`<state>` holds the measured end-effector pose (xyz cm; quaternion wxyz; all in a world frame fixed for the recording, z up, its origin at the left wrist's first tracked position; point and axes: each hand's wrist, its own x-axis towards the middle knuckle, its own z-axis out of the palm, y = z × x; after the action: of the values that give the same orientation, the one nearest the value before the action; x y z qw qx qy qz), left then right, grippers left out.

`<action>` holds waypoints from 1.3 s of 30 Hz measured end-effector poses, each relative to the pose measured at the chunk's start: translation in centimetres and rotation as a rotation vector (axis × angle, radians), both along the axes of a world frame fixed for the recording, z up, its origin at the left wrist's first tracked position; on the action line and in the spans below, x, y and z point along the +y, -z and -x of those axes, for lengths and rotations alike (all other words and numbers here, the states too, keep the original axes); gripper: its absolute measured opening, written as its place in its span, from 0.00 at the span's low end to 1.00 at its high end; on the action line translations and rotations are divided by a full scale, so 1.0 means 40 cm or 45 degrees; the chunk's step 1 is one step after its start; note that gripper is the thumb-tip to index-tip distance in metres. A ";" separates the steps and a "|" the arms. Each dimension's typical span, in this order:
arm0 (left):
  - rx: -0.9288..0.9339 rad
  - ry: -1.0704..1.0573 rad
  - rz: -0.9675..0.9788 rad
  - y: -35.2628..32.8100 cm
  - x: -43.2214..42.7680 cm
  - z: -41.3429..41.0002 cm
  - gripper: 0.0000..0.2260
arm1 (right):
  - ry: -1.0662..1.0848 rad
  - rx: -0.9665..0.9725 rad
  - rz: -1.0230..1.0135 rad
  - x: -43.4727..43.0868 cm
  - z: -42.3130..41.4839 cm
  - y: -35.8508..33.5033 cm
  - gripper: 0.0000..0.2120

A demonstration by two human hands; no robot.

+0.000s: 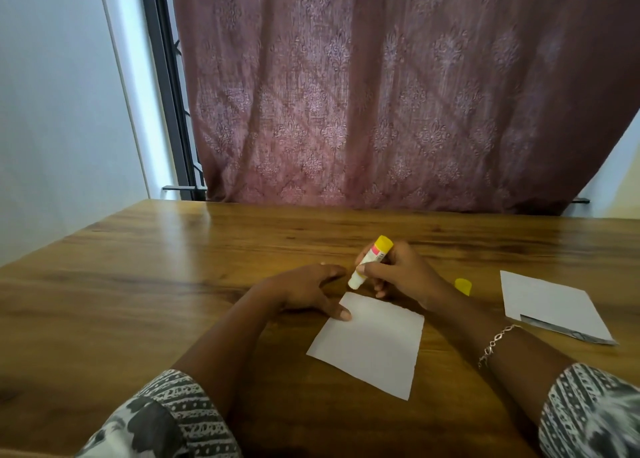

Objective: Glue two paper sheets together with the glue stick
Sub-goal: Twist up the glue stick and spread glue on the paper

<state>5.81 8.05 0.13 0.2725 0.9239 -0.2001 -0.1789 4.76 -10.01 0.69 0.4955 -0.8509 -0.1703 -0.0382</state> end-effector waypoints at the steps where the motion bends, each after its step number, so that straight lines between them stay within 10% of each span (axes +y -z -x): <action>1: 0.007 -0.005 -0.001 0.002 0.001 -0.002 0.38 | 0.002 0.004 0.016 -0.002 0.000 0.002 0.08; 39: 0.006 0.006 0.030 -0.006 -0.007 0.002 0.36 | -0.152 -0.068 0.103 0.005 0.012 0.004 0.06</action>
<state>5.71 7.79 0.36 0.2836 0.9198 -0.2036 -0.1792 4.30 -9.83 0.53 0.4574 -0.8572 -0.2352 -0.0246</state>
